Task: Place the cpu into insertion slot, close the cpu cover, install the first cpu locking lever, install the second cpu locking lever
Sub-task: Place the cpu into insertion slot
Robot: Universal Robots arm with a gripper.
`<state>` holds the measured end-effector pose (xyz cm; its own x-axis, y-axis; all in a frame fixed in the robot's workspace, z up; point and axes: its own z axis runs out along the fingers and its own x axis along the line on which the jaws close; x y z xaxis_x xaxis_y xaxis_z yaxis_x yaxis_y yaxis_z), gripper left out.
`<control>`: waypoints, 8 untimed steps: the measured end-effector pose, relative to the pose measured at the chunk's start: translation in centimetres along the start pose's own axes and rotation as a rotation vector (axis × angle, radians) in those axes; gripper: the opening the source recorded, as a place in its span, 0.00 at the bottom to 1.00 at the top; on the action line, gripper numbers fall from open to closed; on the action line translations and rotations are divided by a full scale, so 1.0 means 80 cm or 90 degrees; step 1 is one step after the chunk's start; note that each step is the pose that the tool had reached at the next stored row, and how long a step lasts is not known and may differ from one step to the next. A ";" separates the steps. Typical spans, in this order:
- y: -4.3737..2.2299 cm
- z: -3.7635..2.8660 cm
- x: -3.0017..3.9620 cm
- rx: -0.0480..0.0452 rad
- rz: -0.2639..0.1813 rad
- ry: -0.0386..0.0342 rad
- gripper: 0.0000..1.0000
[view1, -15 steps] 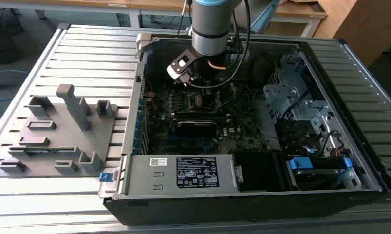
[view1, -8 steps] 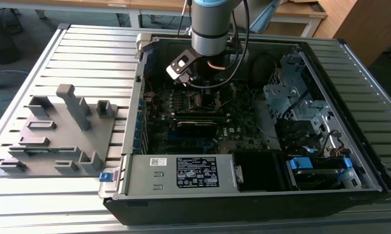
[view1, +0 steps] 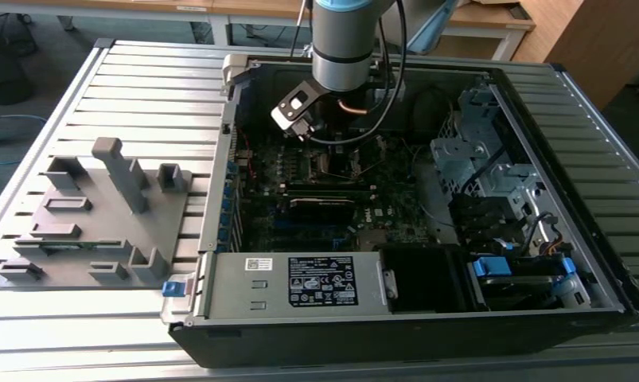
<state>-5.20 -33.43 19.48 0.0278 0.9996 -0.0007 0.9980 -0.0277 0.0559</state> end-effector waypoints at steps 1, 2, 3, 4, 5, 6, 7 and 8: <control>0.0000 0.0001 0.0001 0.0000 0.000 -0.0001 0.54; 0.0003 0.0002 0.0001 0.0000 0.000 -0.0001 0.54; 0.0007 0.0003 0.0002 0.0000 0.000 0.0000 0.54; 0.0012 0.0004 0.0002 0.0000 0.000 0.0000 0.54; 0.0014 0.0006 0.0003 0.0000 0.000 0.0000 0.54; 0.0015 0.0007 0.0004 0.0000 0.000 -0.0001 0.54; 0.0016 0.0009 0.0006 0.0000 0.000 -0.0002 0.54; 0.0017 0.0012 0.0007 0.0000 0.000 -0.0002 0.54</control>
<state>-5.06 -33.38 19.39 0.0279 0.9996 -0.0010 0.9980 -0.0278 0.0560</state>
